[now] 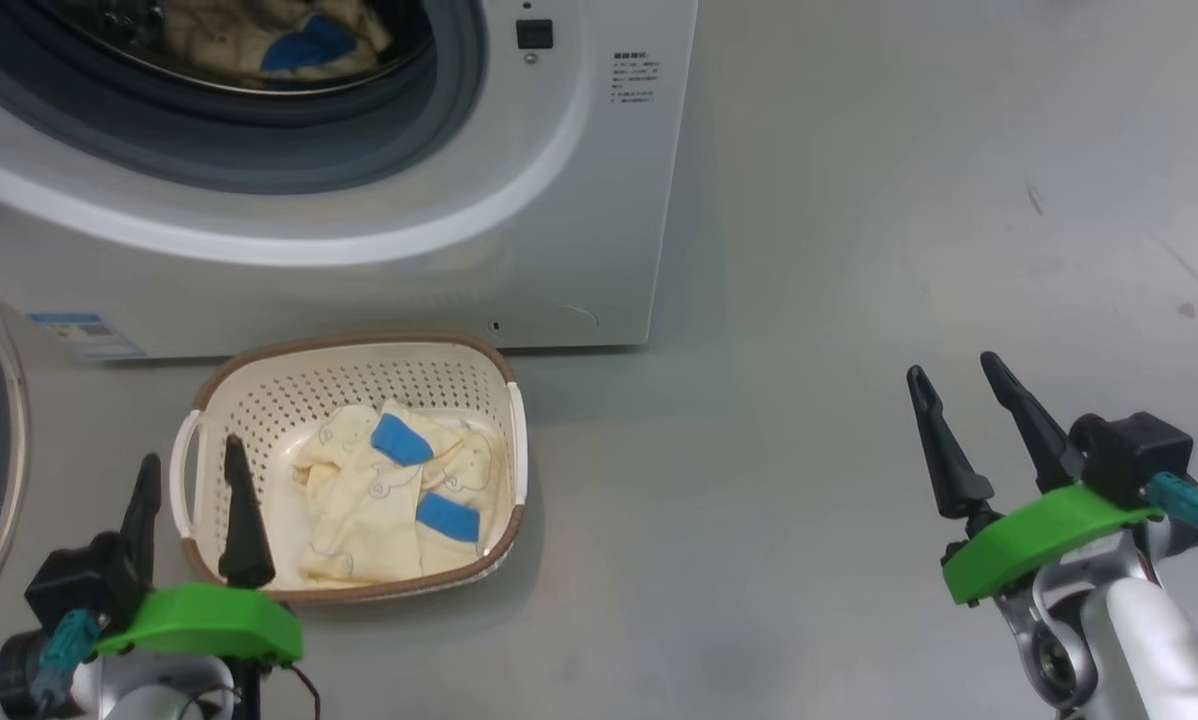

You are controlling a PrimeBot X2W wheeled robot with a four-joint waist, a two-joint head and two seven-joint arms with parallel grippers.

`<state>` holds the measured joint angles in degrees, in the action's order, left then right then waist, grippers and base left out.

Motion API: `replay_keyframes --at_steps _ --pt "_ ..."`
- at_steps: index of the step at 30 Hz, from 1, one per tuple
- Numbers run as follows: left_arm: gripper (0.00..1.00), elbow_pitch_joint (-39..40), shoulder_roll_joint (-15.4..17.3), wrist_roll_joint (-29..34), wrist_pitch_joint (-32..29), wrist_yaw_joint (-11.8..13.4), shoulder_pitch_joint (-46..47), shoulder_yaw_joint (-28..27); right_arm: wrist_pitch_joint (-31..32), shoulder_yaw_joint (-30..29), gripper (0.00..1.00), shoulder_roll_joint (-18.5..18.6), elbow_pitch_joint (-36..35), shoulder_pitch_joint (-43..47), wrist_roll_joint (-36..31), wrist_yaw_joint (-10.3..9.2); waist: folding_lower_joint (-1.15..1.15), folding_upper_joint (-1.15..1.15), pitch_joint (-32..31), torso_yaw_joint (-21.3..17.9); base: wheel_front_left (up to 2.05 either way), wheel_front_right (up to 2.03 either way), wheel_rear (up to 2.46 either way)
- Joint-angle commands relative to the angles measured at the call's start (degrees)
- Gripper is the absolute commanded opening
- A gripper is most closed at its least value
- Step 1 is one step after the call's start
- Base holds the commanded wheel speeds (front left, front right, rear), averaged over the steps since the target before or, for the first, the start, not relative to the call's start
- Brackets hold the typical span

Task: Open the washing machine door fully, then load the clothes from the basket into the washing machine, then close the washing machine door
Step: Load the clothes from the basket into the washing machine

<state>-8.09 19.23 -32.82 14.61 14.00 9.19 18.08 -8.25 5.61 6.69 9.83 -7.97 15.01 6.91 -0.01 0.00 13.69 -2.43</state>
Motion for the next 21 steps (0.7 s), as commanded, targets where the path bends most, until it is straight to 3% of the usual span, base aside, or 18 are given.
replay_keyframes --at_steps 1,21 --pt "1.00 1.0 0.8 0.7 0.4 2.9 0.2 -2.8 0.5 0.4 1.00 0.2 -2.4 0.4 -0.7 0.58 0.01 0.00 -2.1 1.0 0.00 0.00 0.00" --pt "1.00 0.1 -1.1 3.2 0.4 1.2 -5.4 -5.6 4.0 -2.0 1.00 -2.1 -7.4 7.6 -2.2 0.58 0.01 0.00 -8.9 2.3 0.00 0.00 0.00"
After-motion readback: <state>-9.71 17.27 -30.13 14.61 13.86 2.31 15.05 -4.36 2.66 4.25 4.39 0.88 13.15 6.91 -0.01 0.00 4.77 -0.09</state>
